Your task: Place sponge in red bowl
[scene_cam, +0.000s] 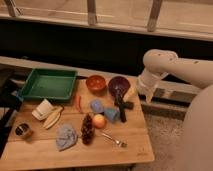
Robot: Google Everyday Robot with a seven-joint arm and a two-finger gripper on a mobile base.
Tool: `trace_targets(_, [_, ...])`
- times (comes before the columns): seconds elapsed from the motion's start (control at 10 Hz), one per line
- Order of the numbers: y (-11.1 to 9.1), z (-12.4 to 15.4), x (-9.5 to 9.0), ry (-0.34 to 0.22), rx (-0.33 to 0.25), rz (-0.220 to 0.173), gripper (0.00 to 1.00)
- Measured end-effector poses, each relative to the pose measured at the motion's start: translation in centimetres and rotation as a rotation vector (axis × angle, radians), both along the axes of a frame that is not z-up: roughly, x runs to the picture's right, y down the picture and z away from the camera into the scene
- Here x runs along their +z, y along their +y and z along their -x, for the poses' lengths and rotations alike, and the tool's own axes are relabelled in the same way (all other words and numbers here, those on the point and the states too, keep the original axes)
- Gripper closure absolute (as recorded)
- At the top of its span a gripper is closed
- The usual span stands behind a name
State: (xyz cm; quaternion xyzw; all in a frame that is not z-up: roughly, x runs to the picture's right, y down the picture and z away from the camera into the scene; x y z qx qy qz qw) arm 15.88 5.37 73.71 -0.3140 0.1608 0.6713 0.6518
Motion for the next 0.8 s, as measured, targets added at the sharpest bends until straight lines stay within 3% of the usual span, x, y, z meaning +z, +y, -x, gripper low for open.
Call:
trace_targets(0.1, [-0.2,1.2,0.2,-0.012,-0.012,-0.006,0.26])
trace_targets(0.4, [-2.3,9.9,1.1,-0.104,-0.063,-0.096,0.26])
trace_targets(0.6, [-3.1,12.6,0.8,-0.14,-0.067,-0.138,0.26])
trace_targets(0.8, [-3.1,12.5,0.8,-0.14,-0.065,-0.141,0.26])
